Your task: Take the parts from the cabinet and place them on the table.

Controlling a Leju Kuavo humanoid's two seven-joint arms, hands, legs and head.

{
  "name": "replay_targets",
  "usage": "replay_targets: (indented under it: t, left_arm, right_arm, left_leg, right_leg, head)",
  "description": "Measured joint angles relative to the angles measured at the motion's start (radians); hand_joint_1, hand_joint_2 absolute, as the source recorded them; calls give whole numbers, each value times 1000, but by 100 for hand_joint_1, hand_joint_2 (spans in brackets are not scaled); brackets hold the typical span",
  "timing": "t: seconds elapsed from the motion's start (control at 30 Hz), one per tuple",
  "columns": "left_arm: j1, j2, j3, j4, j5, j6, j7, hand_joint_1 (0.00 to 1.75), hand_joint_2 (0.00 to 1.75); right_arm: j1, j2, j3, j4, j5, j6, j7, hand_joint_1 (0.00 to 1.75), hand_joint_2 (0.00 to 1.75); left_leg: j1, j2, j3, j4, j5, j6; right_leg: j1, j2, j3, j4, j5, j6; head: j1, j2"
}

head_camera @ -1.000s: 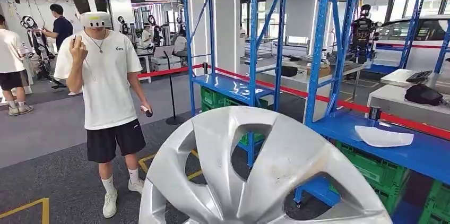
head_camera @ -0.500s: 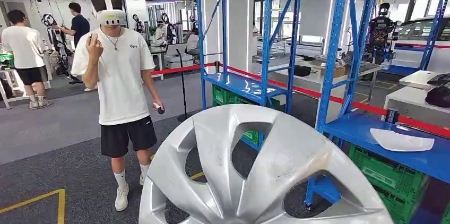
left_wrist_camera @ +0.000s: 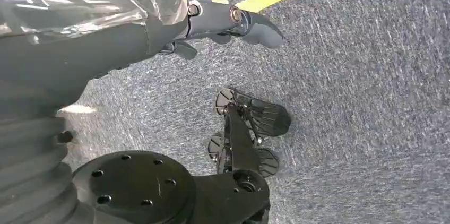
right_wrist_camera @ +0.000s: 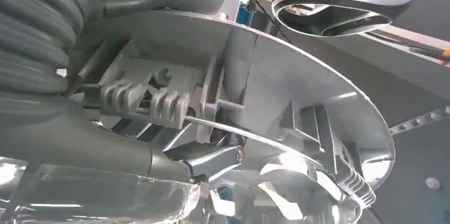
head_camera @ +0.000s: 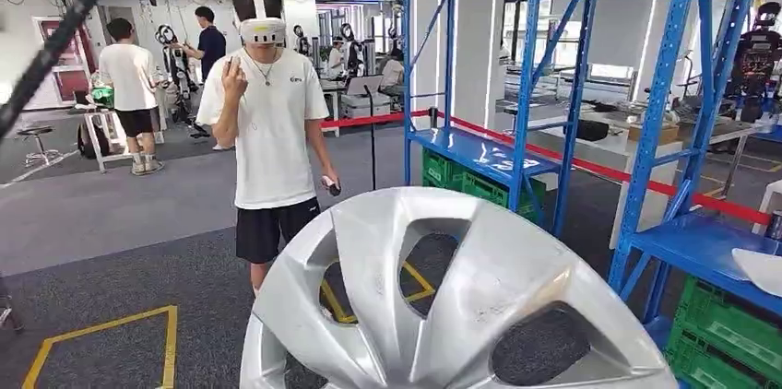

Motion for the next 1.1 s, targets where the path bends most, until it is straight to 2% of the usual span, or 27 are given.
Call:
replay_targets:
  t: [0.07, 0.1, 0.13, 0.17, 0.23, 0.27, 0.3, 0.33, 0.37, 0.4, 0.43, 0.47, 0.57, 0.6, 0.63, 0.67, 0.73, 0.77, 0.8, 0.83, 0.87, 0.9, 0.93, 0.97, 1.0, 1.07, 1.1]
  left_arm:
    - [5, 0, 2, 0, -7, 0, 5, 0, 175]
    - [7, -1, 3, 0, -12, -1, 5, 0, 175]
    - [7, -2, 5, 0, -16, -1, 5, 0, 175]
    - [5, -2, 8, 0, -17, -1, 5, 0, 175]
    - [5, -3, 13, 0, -17, -1, 6, 0, 175]
    - [6, -5, 16, 0, -18, -1, 6, 0, 175]
    - [6, -5, 17, 0, -20, -1, 6, 0, 175]
    - [6, -5, 18, 0, -24, -1, 7, 0, 175]
    - [6, -5, 20, 0, -27, -1, 8, 0, 175]
    - [6, -5, 23, 0, -29, 0, 8, 0, 175]
    - [5, -5, 27, -1, -32, 0, 8, 0, 175]
    - [4, -5, 30, -1, -35, 0, 10, 0, 175]
    - [8, -4, 37, -3, -48, 3, 16, 0, 175]
    - [10, -4, 41, -5, -50, 3, 19, 0, 175]
    - [12, -7, 45, -8, -56, 3, 20, 0, 175]
    - [11, -7, 46, -10, -60, 3, 23, 0, 175]
    - [9, -8, 53, -11, -69, 1, 24, 0, 175]
    - [10, -8, 55, -11, -69, 0, 24, 0, 175]
    - [11, -8, 57, -11, -70, -1, 25, 0, 175]
    - [12, -9, 59, -11, -70, -2, 25, 0, 175]
    - [12, -11, 60, -11, -71, -3, 25, 0, 175]
    - [12, -12, 60, -11, -71, -3, 25, 0, 175]
    - [12, -12, 61, -11, -72, -3, 25, 0, 175]
    - [12, -11, 65, -11, -76, -3, 25, 0, 175]
    - [14, -11, 68, -11, -79, -3, 25, 0, 175]
    - [21, -13, 69, -11, -80, -3, 25, 0, 175]
    - [22, -12, 69, -11, -80, -4, 26, 0, 175]
  right_arm:
    - [-1, 0, 0, 0, 0, 0, -1, 175, 175]
    - [-2, 1, 0, 0, 0, 0, -2, 175, 175]
    - [-1, 2, 0, 0, 1, 0, -2, 175, 175]
    - [-1, 2, 0, 0, 1, 0, -3, 175, 175]
    - [-1, 2, 0, 0, 3, 0, -3, 175, 175]
    - [1, 2, 0, 0, 3, 0, -3, 175, 175]
    - [1, 2, 0, 0, 3, -1, -3, 175, 175]
    - [1, 2, 0, 0, 3, -1, -3, 175, 175]
    - [1, 3, 0, 0, 3, -2, -3, 175, 175]
    - [1, 3, 0, 0, 3, -2, -3, 175, 175]
    - [1, 4, 0, 0, 3, -2, -3, 175, 175]
    - [1, 4, 0, 0, 3, -3, -3, 175, 175]
    - [3, 4, 0, 0, 3, -3, -3, 175, 175]
    - [4, 4, 0, 0, 3, -3, -3, 175, 175]
    - [5, 3, 0, 0, 5, -4, -3, 175, 175]
    - [5, 3, 0, -1, 6, -4, -5, 175, 175]
    - [9, 1, -1, 0, 9, -4, -5, 175, 175]
    - [12, 1, -1, 0, 10, -4, -5, 175, 175]
    - [14, 0, -1, 0, 10, -4, -5, 175, 175]
    - [14, -1, -1, 0, 10, -4, -5, 175, 175]
    - [14, -1, -1, 0, 10, -4, -5, 175, 175]
    - [14, -1, -1, 0, 10, -4, -5, 175, 175]
    - [14, -1, -1, 0, 10, -4, -5, 175, 175]
    - [15, -1, 0, 1, 10, -4, -5, 175, 175]
    - [16, -2, 0, 1, 10, -4, -5, 175, 175]
    - [15, -1, 0, 1, 11, -4, -5, 175, 175]
    - [15, -1, -1, 1, 11, -4, -6, 175, 175]
  left_leg:
    - [4, -8, -3, -1, -1, -9]
    - [5, 18, -11, 14, -14, -15]
    - [2, 55, -27, 53, -37, -20]
    - [6, 75, -61, 127, -75, -25]
    - [10, 86, -145, 292, -139, -29]
    - [12, 88, -171, 334, -144, -30]
    - [13, 90, -169, 320, -126, -29]
    - [13, 93, -144, 264, -90, -27]
    - [12, 99, -100, 176, -45, -23]
    - [8, 120, -43, 71, -1, -15]
    - [-3, 168, -14, 13, -4, -7]
    - [-8, 159, -15, 10, -3, -5]
    - [-13, 131, -22, 6, -1, 3]
    - [1, 120, -3, -12, 12, 13]
    - [-1, 110, 0, -18, 15, 15]
    - [-1, 103, 0, -17, 18, 19]
    - [1, 79, -1, -17, 18, 19]
    - [1, 66, -1, -16, 17, 19]
    - [2, 54, -1, -16, 17, 18]
    - [4, 41, 1, -15, 16, 17]
    - [7, 29, 1, -13, 15, 14]
    - [10, 16, 1, -7, 11, 8]
    - [9, 5, -4, 2, 6, 0]
    - [4, -2, -14, 19, 0, -9]
    - [5, -6, -18, 18, 1, -11]
    - [12, -14, -21, 15, 4, -16]
    - [15, -19, -22, 19, -1, -20]
  right_leg:
    - [2, -9, 1, -1, 2, -10]
    - [-6, -16, 4, -5, 4, -16]
    - [-4, -21, 6, -5, 1, -24]
    - [-2, -28, 8, -5, -1, -30]
    - [3, -45, 8, -5, -4, -33]
    - [5, -53, 8, -4, -4, -34]
    - [7, -62, 10, -4, -6, -36]
    - [9, -70, 12, -4, -7, -37]
    - [10, -77, 15, -5, -10, -37]
    - [12, -84, 20, -5, -12, -36]
    - [14, -89, 22, -5, -14, -33]
    - [22, -94, 20, -5, -16, -30]
    - [18, -119, 24, -10, -19, -20]
    - [17, -111, 16, -1, -26, -14]
    - [14, -74, 7, 26, -39, -13]
    - [12, -51, -19, 82, -67, -18]
    - [9, -32, -107, 260, -135, -21]
    - [7, -31, -138, 318, -148, -16]
    - [5, -31, -144, 321, -139, -8]
    - [0, -31, -125, 274, -113, 4]
    - [-5, -29, -88, 193, -76, 16]
    - [-12, -17, -41, 95, -36, 30]
    - [-24, 23, -11, 24, -14, 37]
    - [-19, 23, -4, 21, -13, 20]
    - [-15, 13, -9, 25, -14, 11]
    - [-8, 5, -9, 25, -13, 0]
    - [-17, -3, -7, 22, -11, -7]
  head:
    - [0, 0]
    - [0, 0]
    - [-5, 0]
    - [-6, 0]
    - [-5, 0]
    - [-6, 0]
    - [-6, 0]
    - [-6, 0]
    - [-6, 0]
    - [-6, 0]
    - [-5, 0]
    - [-3, 0]
    - [-5, 0]
    - [-5, 0]
    - [-4, 0]
    - [-3, 0]
    - [0, 0]
    - [-2, 0]
    - [0, 0]
    - [0, 0]
    - [1, 0]
    - [1, 0]
    - [2, 0]
    - [3, 0]
    - [0, 0]
    - [-1, 0]
    - [0, 0]
